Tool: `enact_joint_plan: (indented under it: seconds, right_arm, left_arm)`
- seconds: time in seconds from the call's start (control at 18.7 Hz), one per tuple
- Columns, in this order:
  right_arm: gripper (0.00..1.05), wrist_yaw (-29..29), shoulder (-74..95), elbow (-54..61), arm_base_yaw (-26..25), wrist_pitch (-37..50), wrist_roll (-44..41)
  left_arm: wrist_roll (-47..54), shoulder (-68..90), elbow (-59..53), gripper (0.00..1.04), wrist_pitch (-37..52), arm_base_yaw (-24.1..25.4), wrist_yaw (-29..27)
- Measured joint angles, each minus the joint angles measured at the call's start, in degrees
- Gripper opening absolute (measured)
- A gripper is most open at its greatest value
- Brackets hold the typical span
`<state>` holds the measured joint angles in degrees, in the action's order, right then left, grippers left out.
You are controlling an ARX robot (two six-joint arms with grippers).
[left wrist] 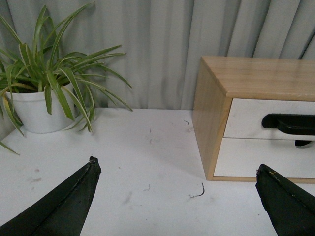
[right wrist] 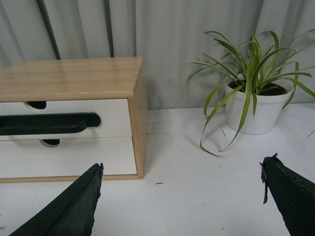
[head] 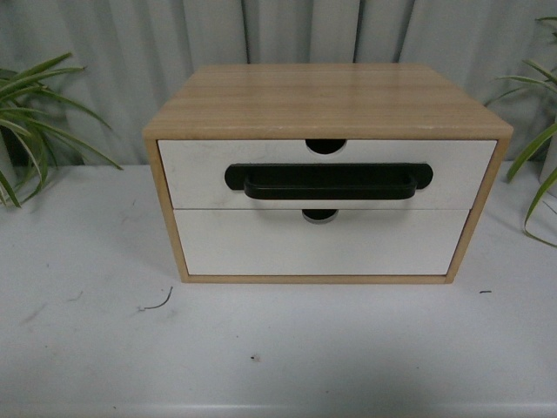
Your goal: Pull drawer
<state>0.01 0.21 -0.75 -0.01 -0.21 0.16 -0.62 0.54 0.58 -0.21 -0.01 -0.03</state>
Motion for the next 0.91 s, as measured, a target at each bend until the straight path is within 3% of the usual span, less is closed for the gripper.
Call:
enact_joint_plan:
  seconds: [0.16,0.27,0.38,0.48,0.7,0.91]
  right_arm:
    - [0.98,0.0,0.0,0.0,0.0,0.0,0.0]
    - [0.98,-4.0,5.0,-2.7,-1.4,-7.6,3.4]
    - [0.98,-4.7,14.1,-4.6,-1.9,-3.6,6.3]
    - [0.98,-5.2,20.4,-6.5,-1.9,3.4,6.9]
    - [0.98,-2.5,41.6,-14.6,1.0,21.0,6.0]
    - [0.98,1.3,61.6,-25.8,4.6,32.5,0.1]
  left_arm:
    - [0.0,0.0,0.0,0.98,0.0,0.0,0.0]
    - [-1.2,0.6,0.7,0.98,-3.0,-0.8,-2.4]
    - [-9.0,10.5,6.8,0.98,-14.5,-6.8,-16.3]
    - [-15.1,15.2,8.2,0.98,-12.5,-5.3,-22.7]
    - [-17.4,27.2,12.0,0.98,1.4,-0.8,-18.0]
    - [-16.5,50.5,22.1,0.98,19.0,2.8,-11.2]
